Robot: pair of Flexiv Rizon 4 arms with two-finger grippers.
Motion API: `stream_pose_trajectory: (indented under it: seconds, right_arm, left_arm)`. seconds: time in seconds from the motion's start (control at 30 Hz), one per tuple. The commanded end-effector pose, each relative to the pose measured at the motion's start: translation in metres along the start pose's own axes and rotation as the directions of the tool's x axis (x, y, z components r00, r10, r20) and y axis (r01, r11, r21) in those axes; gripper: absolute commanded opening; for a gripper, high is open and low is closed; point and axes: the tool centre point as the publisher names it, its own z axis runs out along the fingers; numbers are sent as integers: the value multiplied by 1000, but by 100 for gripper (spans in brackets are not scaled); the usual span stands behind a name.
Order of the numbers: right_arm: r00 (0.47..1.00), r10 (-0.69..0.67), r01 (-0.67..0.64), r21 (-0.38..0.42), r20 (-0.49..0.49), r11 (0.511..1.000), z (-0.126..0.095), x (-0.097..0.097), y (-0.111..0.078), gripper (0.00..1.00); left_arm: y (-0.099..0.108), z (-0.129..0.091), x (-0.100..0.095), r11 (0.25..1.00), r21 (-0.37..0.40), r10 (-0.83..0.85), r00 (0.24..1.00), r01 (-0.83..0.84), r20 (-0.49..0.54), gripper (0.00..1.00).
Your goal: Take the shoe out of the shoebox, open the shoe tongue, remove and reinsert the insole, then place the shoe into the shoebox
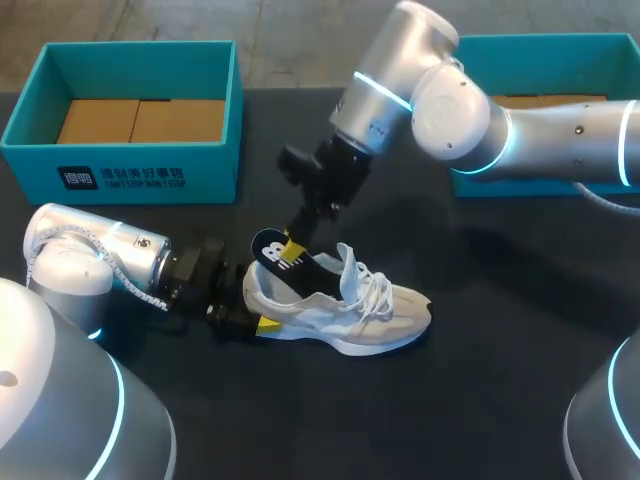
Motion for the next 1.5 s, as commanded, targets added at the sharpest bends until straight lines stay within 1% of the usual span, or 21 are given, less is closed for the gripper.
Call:
stream_pose_trajectory:
  seconds: [0.03,0.2,0.33,0.47,0.7,1.13,1.2,1.23,1.5]
  right_arm:
    - [1000,-4,4,-15,-1,1000,4,3,-2,16]
    - [1000,-14,14,-42,-2,999,7,7,-2,16]
    - [998,-61,61,-81,-10,995,9,12,-1,17]
    - [998,-61,60,-96,-15,994,11,14,-2,14]
    - [998,-52,49,-100,-24,994,13,12,-2,15]
    - [998,-60,57,-103,-27,993,12,11,2,10]
    - [998,-57,54,-106,-29,993,13,11,2,6]
    - [998,-55,51,-109,-31,993,13,11,2,0]
    - [999,-35,32,-111,-27,993,11,11,5,0]
  left_arm:
    - [4,-1,-1,1000,0,0,1000,0,1,0]
    - [4,-1,-1,1000,0,0,1000,0,1,0]
    - [4,-1,-1,1000,0,0,1000,0,1,0]
    - [4,-1,-1,1000,0,0,1000,0,1,0]
    - [4,-1,-1,1000,0,0,1000,0,1,0]
    - [4,-1,-1,1000,0,0,1000,0,1,0]
    - [4,-1,-1,1000,0,0,1000,0,1,0]
    - [4,-1,-1,1000,0,0,1000,0,1,0]
    - [4,-1,-1,1000,0,0,1000,0,1,0]
